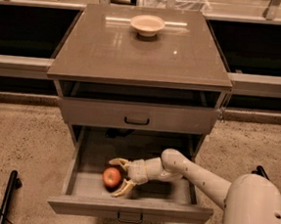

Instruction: Pick apple from middle drawer and place on counter

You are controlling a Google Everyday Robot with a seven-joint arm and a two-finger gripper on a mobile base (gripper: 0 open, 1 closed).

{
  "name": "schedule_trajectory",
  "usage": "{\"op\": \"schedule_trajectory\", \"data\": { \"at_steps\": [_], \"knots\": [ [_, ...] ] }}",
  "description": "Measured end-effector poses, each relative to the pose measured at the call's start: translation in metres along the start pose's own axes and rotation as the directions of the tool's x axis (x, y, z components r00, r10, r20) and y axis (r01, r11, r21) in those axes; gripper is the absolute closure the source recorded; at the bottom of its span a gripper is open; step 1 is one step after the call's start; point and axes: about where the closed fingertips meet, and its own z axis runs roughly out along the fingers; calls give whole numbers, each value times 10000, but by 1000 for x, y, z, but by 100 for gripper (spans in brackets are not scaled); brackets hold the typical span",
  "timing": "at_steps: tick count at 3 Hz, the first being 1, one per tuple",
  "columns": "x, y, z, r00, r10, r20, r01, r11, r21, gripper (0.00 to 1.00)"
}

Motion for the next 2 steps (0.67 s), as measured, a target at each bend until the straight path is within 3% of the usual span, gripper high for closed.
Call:
{"op": "schedule_trajectory", "data": {
  "at_steps": [1,2],
  "knots": [
    [-8,6,27,9994,-18,-350,-29,9910,-1339,20],
    [-16,7,34,9965,6,-839,-140,9871,-1598,20]
  ]
}}
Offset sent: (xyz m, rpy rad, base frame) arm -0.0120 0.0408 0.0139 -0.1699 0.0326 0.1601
